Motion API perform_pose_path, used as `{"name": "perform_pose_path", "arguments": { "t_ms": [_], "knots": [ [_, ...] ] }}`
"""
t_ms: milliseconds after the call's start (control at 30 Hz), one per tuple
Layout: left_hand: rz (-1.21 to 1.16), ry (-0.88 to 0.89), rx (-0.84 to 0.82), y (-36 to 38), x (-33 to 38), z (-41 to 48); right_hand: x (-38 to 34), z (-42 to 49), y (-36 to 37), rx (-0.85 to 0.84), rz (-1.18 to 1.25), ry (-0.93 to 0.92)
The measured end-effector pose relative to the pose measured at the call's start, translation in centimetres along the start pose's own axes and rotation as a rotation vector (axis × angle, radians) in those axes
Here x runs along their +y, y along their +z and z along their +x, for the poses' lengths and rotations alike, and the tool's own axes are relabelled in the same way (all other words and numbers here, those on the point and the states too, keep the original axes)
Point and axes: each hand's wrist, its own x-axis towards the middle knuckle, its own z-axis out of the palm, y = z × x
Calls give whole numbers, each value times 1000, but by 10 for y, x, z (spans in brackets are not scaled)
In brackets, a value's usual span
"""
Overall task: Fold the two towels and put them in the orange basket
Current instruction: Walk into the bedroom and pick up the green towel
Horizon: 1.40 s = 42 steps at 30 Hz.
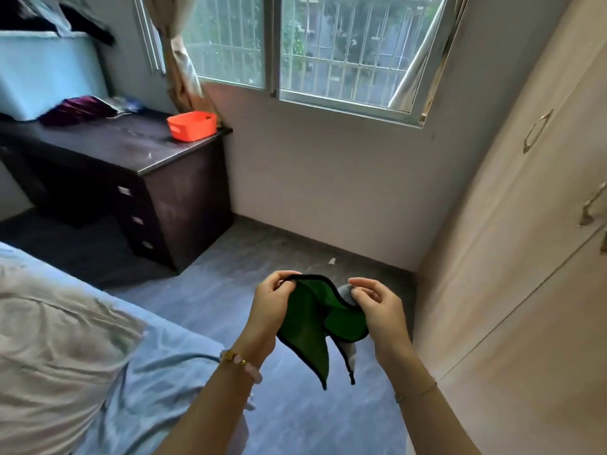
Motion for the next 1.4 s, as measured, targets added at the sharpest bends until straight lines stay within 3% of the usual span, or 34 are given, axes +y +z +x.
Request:
{"name": "perform_pose_path", "arguments": {
  "t_ms": [367,667,1100,1400],
  "knots": [
    [-55,-2,66,16,22,189,-13,192,58,-107,19,-6],
    [-192,7,250,-12,53,338,-43,345,170,-346,-8,-11],
    [-170,116,706,-181,72,452,-69,459,398,-754,-14,-78],
    [-110,151,981,-307,95,530,-84,515,584,-1062,37,68]
  ]
}}
